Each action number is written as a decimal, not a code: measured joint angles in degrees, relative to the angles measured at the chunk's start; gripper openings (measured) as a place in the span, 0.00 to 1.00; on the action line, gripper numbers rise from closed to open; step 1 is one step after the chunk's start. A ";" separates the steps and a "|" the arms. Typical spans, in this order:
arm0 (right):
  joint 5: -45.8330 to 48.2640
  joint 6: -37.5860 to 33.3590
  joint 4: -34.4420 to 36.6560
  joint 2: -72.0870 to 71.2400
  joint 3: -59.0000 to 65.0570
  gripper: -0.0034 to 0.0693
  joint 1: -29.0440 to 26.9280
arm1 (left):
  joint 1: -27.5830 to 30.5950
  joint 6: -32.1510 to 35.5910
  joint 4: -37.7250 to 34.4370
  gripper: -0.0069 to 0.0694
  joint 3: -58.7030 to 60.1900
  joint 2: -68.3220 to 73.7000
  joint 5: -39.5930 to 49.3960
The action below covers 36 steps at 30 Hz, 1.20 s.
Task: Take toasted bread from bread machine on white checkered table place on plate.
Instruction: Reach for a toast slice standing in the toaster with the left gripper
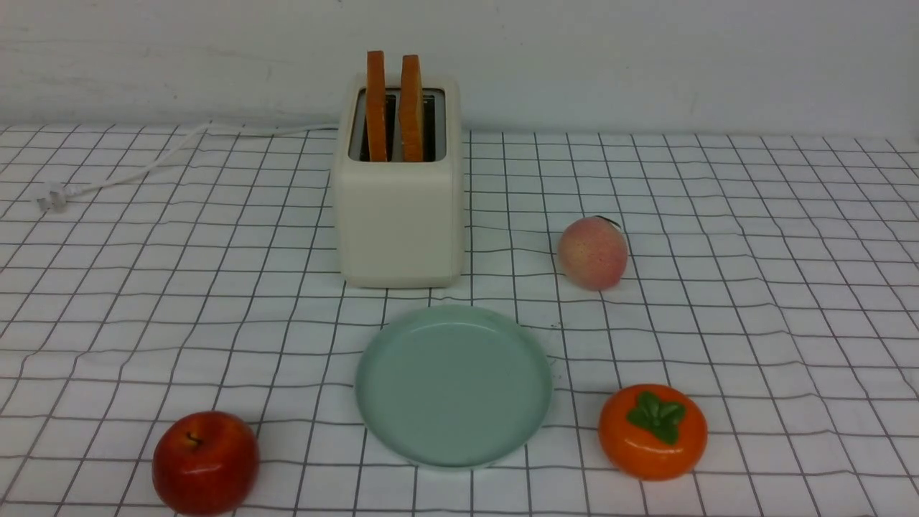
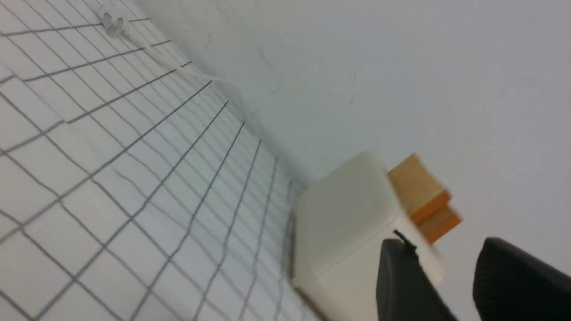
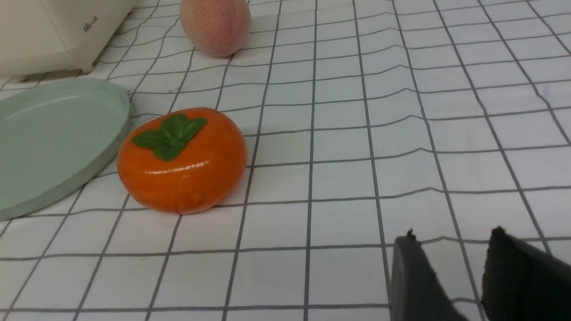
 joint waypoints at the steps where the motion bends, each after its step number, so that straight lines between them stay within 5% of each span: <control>1: 0.00 0.00 -0.23 0.00 0.00 0.38 0.00 | 0.00 0.14 -3.90 0.40 0.00 0.00 -1.40; 5: -1.44 -0.97 -5.23 0.00 0.06 0.38 0.00 | 0.00 2.20 -10.97 0.40 0.00 0.00 -4.13; 10: -4.29 -1.30 -13.02 0.00 0.55 0.38 0.00 | 0.00 7.84 -10.82 0.39 -3.42 0.00 0.54; 14: -6.96 -1.10 -16.24 0.00 0.59 0.38 0.00 | 0.00 16.32 -8.50 0.25 -11.17 0.28 5.14; 17: -9.12 2.82 -13.27 0.00 0.59 0.38 0.00 | 0.00 22.79 -7.70 0.07 -17.69 5.13 9.34; 29: -20.08 21.75 0.76 0.00 0.59 0.38 0.00 | -1.56 30.60 -6.94 0.07 -30.98 26.88 23.55; 36: -9.45 21.90 -1.61 6.34 -13.13 0.23 3.56 | -5.91 35.85 -6.12 0.07 -36.43 34.04 24.87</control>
